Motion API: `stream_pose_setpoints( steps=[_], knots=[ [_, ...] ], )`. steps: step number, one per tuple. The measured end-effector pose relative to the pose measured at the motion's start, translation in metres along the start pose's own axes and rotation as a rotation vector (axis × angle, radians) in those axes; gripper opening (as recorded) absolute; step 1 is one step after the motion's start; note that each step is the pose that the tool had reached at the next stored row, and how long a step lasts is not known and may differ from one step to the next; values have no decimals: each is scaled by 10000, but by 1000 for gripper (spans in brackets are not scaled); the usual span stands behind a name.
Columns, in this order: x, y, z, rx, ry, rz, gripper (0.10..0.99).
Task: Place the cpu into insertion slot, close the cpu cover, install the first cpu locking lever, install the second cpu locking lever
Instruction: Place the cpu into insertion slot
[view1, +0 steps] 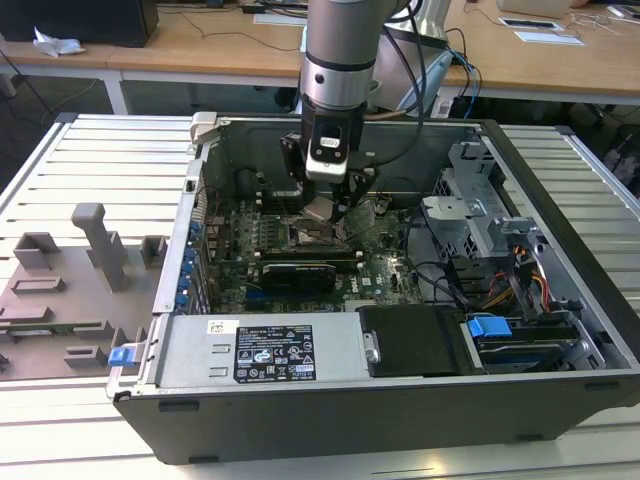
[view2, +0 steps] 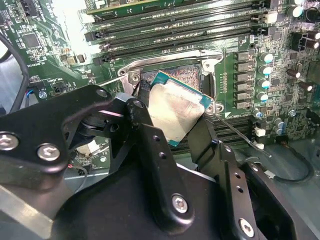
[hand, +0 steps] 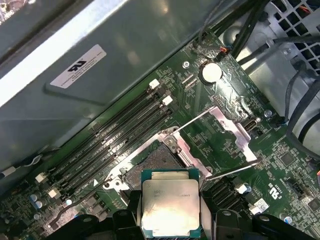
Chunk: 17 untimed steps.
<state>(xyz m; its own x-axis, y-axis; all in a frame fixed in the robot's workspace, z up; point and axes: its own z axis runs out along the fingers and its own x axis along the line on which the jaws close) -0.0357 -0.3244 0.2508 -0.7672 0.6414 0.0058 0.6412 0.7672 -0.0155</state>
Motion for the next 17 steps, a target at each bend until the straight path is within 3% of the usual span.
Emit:
stream_pose_setpoints(
  steps=[17],
  knots=[
    [0, 0, 16, 9, 2, 817, 545]
  ],
)
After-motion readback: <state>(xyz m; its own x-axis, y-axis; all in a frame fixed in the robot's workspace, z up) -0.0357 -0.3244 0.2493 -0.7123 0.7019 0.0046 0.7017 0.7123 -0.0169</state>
